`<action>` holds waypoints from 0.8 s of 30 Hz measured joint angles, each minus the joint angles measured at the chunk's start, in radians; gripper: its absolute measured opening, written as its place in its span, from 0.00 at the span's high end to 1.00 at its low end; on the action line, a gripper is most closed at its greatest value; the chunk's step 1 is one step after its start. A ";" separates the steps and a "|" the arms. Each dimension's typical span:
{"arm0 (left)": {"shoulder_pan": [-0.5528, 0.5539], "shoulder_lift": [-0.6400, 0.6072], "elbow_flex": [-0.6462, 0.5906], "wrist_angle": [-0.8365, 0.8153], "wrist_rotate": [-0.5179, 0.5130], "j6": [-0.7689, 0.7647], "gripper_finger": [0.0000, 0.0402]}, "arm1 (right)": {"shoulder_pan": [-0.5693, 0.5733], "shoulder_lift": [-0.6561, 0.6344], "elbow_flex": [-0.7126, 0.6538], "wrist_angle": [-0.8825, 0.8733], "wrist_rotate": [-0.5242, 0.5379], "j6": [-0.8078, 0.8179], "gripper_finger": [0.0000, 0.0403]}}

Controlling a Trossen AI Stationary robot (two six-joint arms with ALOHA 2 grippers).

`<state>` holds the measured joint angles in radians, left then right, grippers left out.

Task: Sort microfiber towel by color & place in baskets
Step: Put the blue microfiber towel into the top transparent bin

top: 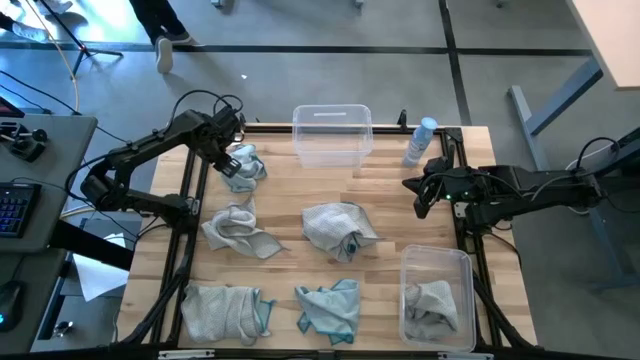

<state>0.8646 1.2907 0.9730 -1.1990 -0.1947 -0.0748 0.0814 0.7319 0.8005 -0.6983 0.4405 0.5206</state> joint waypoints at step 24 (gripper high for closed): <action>-0.002 0.001 -0.042 0.058 0.039 -0.025 0.98 | 0.000 0.000 0.000 0.000 0.019 -0.001 1.00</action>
<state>0.8631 1.2914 0.9308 -1.1409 -0.1552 -0.1001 0.0818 0.7319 0.8008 -0.6983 0.4595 0.5192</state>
